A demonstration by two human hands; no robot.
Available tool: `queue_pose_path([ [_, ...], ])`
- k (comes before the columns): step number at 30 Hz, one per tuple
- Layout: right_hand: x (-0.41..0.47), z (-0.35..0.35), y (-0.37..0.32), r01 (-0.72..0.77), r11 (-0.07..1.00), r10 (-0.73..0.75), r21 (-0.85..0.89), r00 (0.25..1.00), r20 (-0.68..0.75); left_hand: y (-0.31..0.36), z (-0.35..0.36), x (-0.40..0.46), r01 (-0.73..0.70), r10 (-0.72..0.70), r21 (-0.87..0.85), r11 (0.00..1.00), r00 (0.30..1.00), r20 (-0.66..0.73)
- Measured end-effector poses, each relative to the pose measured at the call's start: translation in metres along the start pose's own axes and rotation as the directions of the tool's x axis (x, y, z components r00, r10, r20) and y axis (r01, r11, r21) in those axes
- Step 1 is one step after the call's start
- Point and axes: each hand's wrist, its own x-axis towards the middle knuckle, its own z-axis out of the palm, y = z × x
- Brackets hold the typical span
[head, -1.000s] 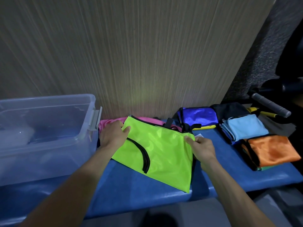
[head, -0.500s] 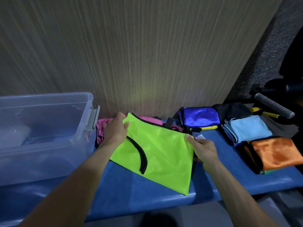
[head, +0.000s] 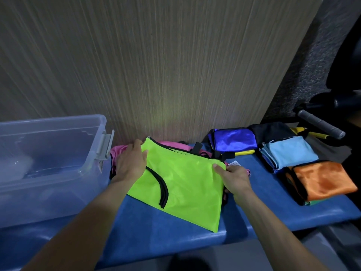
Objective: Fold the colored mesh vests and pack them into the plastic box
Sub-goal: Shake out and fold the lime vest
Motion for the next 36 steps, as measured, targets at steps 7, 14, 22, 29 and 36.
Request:
queue_pose_path([
  [7,-0.007,-0.030,0.000,-0.047,0.997,0.042,0.068,0.997,0.069,0.016,-0.024,-0.024,-0.079,0.084,-0.128,0.989,0.996,0.032],
  [14,0.000,-0.084,0.018,-0.012,0.989,0.021,-0.147,0.998,0.059,0.035,-0.029,-0.076,-0.107,0.138,-0.125,0.986,0.951,0.277],
  [22,-0.007,-0.070,0.019,0.062,0.972,-0.070,-0.229,0.997,-0.025,0.090,-0.007,-0.105,-0.673,0.675,-0.044,0.738,0.737,0.037],
  [29,-0.016,-0.085,0.012,-0.081,0.993,0.101,-0.083,0.956,0.277,0.097,0.025,-0.105,-0.692,0.629,-0.029,0.721,0.637,0.446],
  [36,-0.034,-0.089,0.010,-0.109,0.993,0.084,0.051,0.931,0.356,0.097,0.031,-0.096,-0.649,0.562,-0.006,0.761,0.655,0.505],
])
